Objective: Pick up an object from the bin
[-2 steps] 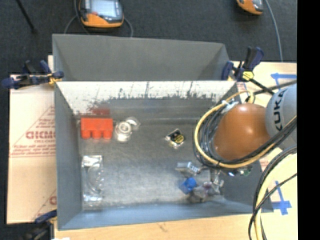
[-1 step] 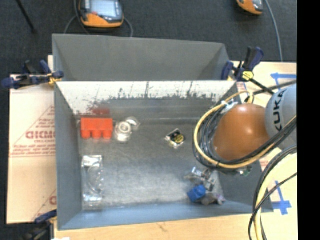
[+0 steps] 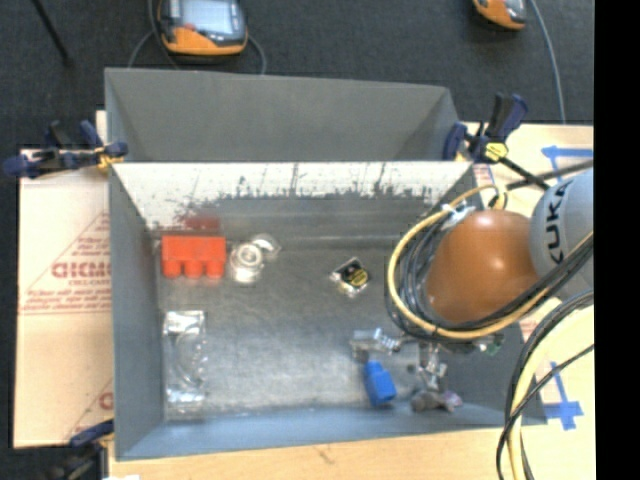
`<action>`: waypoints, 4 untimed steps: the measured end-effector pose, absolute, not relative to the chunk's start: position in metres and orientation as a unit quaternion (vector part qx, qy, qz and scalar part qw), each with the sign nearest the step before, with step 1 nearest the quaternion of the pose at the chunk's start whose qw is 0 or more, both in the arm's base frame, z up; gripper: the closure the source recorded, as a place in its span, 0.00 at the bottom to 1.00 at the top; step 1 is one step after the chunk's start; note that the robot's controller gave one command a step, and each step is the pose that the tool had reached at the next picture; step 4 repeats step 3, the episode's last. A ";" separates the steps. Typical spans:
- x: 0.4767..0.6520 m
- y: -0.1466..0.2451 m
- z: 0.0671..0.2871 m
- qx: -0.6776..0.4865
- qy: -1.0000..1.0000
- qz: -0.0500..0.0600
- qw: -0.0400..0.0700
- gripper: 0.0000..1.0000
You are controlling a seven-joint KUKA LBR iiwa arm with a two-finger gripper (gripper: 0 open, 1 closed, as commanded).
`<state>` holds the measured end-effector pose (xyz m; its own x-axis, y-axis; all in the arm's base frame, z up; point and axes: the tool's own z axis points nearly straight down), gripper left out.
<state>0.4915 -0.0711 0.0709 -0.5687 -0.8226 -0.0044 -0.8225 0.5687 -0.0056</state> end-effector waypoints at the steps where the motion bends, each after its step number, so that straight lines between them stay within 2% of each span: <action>1: 0.476 -0.044 0.072 -0.574 0.819 -0.003 0.004 0.00; 2: 0.476 -0.044 0.072 -0.574 0.819 -0.004 0.004 1.00; 3: 0.498 -0.040 0.226 -0.580 0.815 -0.003 0.004 1.00; 4: 0.498 -0.040 0.226 -0.580 0.815 -0.003 0.004 1.00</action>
Offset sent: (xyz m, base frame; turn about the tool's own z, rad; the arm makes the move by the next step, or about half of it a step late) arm -0.0188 0.0281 -0.0009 -0.2569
